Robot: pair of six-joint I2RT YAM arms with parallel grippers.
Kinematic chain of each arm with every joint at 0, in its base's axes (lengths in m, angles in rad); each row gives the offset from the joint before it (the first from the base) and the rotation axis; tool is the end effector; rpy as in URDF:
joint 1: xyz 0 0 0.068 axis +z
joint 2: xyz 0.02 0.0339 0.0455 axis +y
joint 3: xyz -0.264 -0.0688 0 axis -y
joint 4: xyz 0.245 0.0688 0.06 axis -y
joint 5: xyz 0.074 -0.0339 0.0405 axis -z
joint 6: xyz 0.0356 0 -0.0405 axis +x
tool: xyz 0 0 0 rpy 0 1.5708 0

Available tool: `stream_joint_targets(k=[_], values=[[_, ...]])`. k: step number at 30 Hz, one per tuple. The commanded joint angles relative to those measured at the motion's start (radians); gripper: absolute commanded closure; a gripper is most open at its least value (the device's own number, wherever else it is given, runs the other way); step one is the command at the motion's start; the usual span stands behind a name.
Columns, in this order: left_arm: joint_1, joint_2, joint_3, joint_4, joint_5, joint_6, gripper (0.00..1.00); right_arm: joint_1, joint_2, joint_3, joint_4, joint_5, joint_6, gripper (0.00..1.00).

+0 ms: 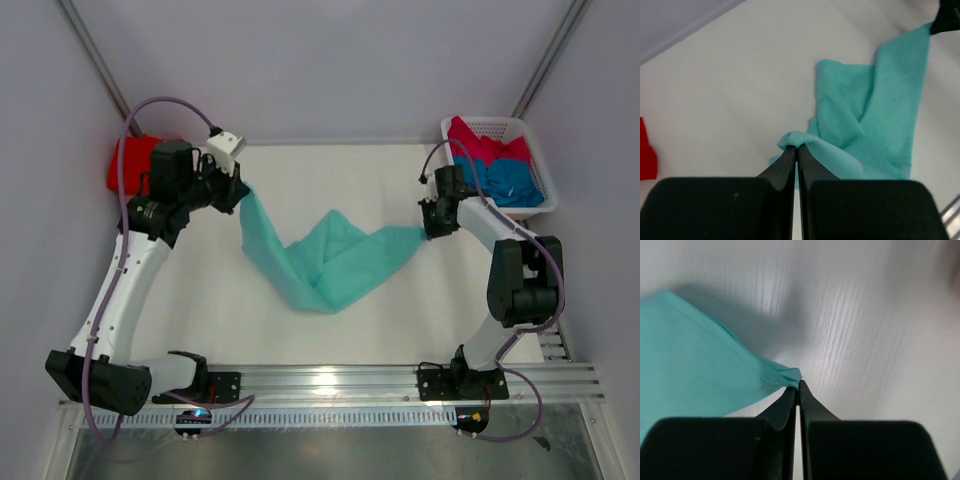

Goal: Fold and stack the t-shirts
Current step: Flatten the tshirt out

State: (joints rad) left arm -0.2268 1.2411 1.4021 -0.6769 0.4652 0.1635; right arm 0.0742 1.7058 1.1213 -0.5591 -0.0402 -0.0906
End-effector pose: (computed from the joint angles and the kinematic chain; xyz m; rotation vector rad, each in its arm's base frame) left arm 0.2486 -0.0738 0.4096 0.6745 1.9548 -0.5228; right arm 0.3373 0.0265 0.1902 -0.2351 2.7035 0.0497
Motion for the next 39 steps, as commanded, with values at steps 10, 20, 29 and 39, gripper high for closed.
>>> stream_joint_targets(k=[10, 20, 29, 39], values=[[0.004, 0.046, 0.239, 0.168, -0.746, -0.065, 1.00, -0.005, -0.084, 0.446, -0.002, 0.212, -0.181, 0.97], [0.004, -0.029, 0.360, 0.263, -0.953, 0.128, 1.00, -0.040, -0.049, 0.744, -0.050, 0.287, -0.227, 0.97], [0.004, -0.080, 0.419, 0.255, -0.970, 0.203, 1.00, -0.050, -0.158, 0.796, 0.007, 0.315, -0.248, 0.97], [0.004, -0.152, 0.413, 0.097, -0.841, 0.163, 1.00, -0.050, -0.394, 0.758, -0.108, 0.226, -0.215, 0.97]])
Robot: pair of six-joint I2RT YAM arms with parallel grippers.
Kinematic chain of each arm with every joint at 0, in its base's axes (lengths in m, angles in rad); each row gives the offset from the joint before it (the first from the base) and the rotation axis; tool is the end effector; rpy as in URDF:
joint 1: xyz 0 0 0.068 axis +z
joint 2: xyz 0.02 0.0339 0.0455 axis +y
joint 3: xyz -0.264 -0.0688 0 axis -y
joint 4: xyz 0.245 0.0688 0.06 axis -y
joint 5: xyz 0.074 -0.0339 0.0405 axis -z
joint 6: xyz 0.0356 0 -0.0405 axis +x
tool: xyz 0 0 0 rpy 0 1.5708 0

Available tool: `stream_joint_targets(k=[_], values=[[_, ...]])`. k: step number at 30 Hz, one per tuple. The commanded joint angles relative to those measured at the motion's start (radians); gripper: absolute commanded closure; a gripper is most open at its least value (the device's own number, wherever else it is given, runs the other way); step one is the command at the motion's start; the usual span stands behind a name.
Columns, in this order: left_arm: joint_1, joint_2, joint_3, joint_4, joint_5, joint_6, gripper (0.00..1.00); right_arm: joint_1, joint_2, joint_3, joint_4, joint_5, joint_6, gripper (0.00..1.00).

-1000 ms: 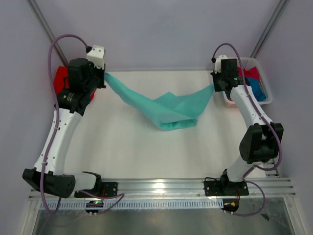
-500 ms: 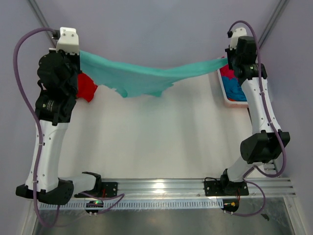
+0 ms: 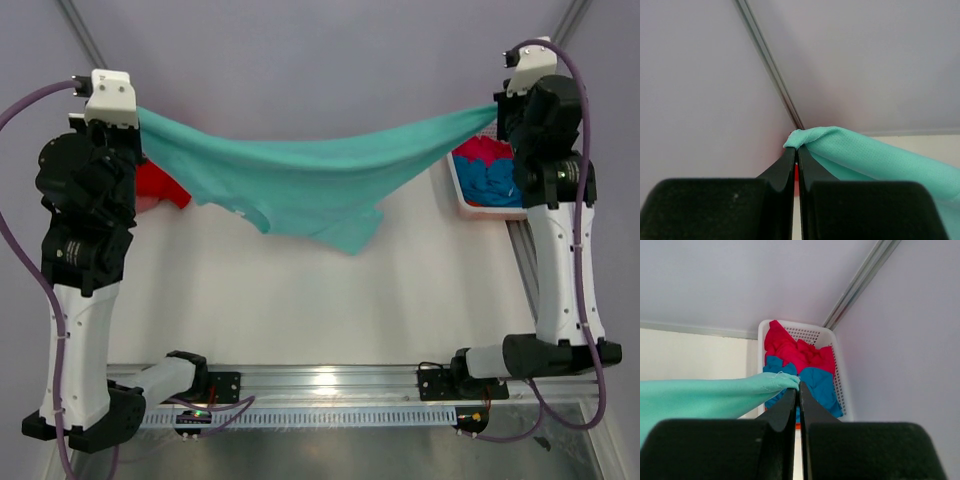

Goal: Fold and stack the t-shirts
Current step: Flatten the tshirt out

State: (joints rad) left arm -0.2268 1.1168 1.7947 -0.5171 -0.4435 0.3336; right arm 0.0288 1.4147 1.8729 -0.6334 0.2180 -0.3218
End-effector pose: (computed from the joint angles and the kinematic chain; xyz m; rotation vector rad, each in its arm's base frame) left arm 0.1615 -0.0216 0.5681 0.0304 1.4374 0.4001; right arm 0.2793 0.0003 0.5175 -0.1472 1.7529 -0.4041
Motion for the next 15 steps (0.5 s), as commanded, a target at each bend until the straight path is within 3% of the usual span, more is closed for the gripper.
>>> stream_joint_targets(k=[1, 3, 7, 11, 15], values=[[0.004, -0.038, 0.028, -0.089, 0.089, -0.013, 1.00, -0.006, -0.123, 0.003, -0.046, -0.043, 0.023, 0.97], [0.004, -0.049, 0.034, -0.150, 0.184, -0.024, 1.00, -0.006, -0.178, -0.023, -0.084, -0.063, 0.039, 0.97], [0.004, -0.051, -0.014, -0.181, 0.244, -0.024, 1.00, -0.004, -0.224, -0.098, -0.101, -0.124, 0.069, 0.97], [0.004, 0.010, -0.110, -0.081, 0.241, -0.030, 1.00, -0.006, -0.166, -0.159, -0.089, -0.130, 0.073, 0.97], [0.004, 0.116, -0.166, 0.017, 0.236, -0.047, 1.00, -0.006, -0.009, -0.143, -0.089, -0.177, 0.082, 0.97]])
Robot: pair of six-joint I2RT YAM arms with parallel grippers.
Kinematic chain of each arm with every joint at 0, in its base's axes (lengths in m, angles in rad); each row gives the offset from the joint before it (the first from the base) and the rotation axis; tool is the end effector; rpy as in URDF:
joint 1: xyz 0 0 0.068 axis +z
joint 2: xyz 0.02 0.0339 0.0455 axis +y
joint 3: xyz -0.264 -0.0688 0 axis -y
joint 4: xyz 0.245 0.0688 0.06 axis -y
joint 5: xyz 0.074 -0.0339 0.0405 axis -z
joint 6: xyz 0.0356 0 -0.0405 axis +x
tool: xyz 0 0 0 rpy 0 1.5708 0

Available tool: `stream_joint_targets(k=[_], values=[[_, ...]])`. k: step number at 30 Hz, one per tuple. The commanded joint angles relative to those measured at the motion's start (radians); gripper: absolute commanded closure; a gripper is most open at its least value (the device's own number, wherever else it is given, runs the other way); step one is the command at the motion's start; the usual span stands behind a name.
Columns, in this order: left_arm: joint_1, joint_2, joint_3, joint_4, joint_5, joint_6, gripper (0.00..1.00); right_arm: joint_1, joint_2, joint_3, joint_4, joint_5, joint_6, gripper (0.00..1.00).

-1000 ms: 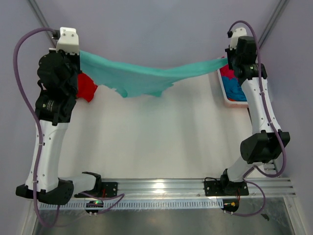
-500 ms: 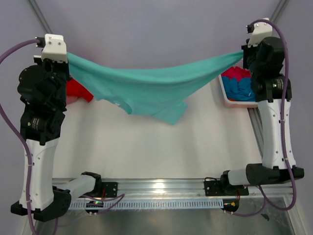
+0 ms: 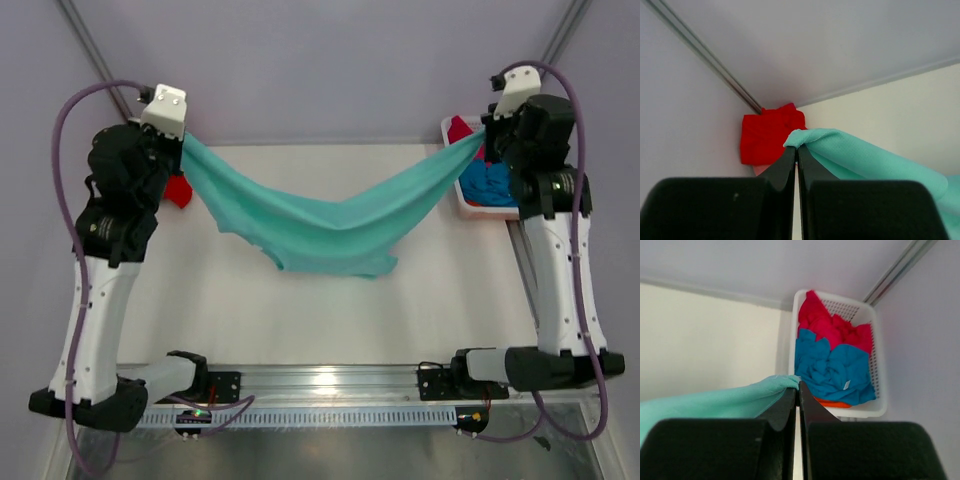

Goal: Fold and stack the t-shirts
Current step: Flatten the tshirt out

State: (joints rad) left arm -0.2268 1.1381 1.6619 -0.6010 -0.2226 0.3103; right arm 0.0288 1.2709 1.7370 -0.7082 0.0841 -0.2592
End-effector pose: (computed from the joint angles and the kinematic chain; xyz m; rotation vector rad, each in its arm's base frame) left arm 0.1965 -0.0373 0.5193 0.2721 1.6293 0.2470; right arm 0.2402 0.0039 0.5032 -0.2016 1.8073 -0.2396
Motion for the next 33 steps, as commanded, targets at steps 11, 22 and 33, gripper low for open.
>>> stream_joint_targets(k=[11, 22, 33], values=[[0.006, 0.515, 0.226, 0.271, -0.147, -0.053, 1.00, -0.004, 0.599, 0.523, -0.032, -0.020, 0.060, 0.97], [0.009, 0.582, 0.314, 0.290, -0.134, -0.177, 1.00, -0.004, 0.510, 0.362, 0.139, -0.024, 0.043, 0.97], [0.009, 0.123, -0.017, -0.204, 0.610, -0.104, 1.00, -0.006, 0.122, -0.273, -0.103, -0.403, -0.001, 0.97]])
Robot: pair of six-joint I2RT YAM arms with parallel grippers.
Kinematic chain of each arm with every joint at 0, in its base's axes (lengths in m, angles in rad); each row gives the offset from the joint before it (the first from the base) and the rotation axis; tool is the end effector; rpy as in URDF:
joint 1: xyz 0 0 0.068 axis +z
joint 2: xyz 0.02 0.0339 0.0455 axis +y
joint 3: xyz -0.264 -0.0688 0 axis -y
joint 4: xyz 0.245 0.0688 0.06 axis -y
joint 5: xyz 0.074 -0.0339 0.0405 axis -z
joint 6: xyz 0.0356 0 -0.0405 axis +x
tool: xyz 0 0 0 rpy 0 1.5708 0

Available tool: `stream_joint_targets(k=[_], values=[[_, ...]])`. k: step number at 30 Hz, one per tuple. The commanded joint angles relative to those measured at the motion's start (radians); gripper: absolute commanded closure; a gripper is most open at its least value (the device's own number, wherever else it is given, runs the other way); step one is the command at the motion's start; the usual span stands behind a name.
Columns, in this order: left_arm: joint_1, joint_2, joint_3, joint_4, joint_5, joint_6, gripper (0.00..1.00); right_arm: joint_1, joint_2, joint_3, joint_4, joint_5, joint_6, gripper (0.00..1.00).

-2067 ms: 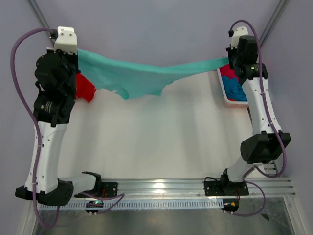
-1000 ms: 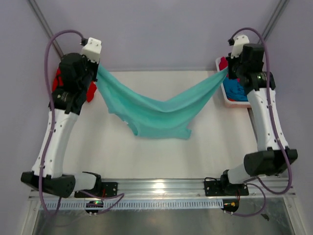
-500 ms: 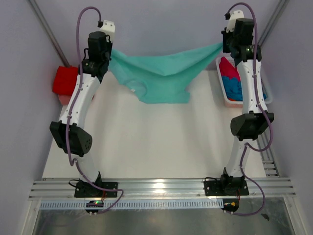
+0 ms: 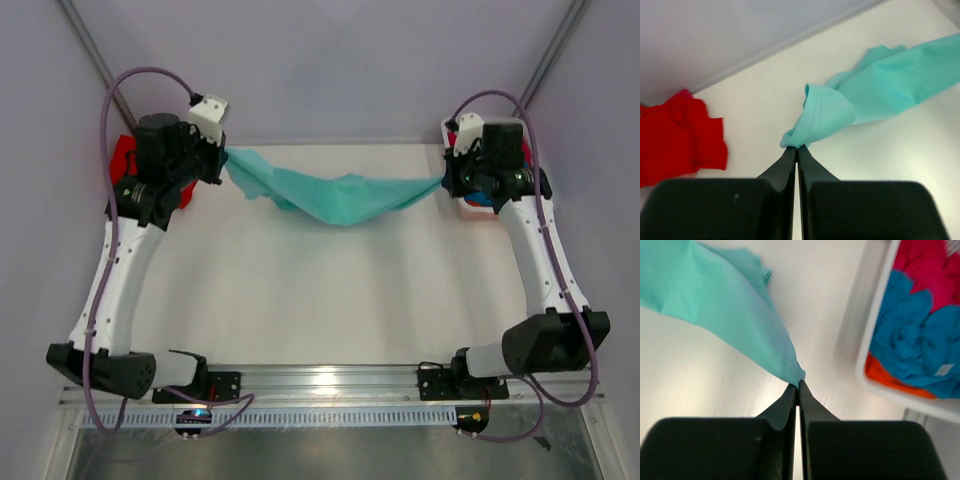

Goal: Fold and stack the t-shirts
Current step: Flatten the tshirt out

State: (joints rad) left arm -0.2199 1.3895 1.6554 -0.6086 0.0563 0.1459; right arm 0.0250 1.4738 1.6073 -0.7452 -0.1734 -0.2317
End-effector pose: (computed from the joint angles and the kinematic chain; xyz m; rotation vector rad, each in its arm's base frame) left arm 0.2886 -0.0666 0.4586 0.3855 1.8751 -0.1038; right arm 0.3183 0.0141 0.4057 -0.3752 2.1403 0.0712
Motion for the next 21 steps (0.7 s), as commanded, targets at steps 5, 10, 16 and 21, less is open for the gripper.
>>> stream_joint_targets(k=[5, 10, 16, 21], values=[[0.002, -0.254, -0.048, -0.488, 0.574, 0.202, 1.00, 0.000, -0.228, -0.383, -0.195, -0.259, -0.153, 0.97], [0.002, -0.361, -0.134, -0.589, 0.567, 0.267, 1.00, 0.000, -0.309, -0.487, -0.319, -0.363, -0.277, 0.97], [0.002, -0.359, -0.160, -0.597, 0.560, 0.281, 1.00, 0.000, -0.283, -0.472, -0.434, -0.423, -0.351, 0.30], [0.002, -0.339, -0.160, -0.559, 0.591, 0.271, 1.00, 0.000, -0.238, -0.429, -0.378, -0.458, -0.359, 0.21]])
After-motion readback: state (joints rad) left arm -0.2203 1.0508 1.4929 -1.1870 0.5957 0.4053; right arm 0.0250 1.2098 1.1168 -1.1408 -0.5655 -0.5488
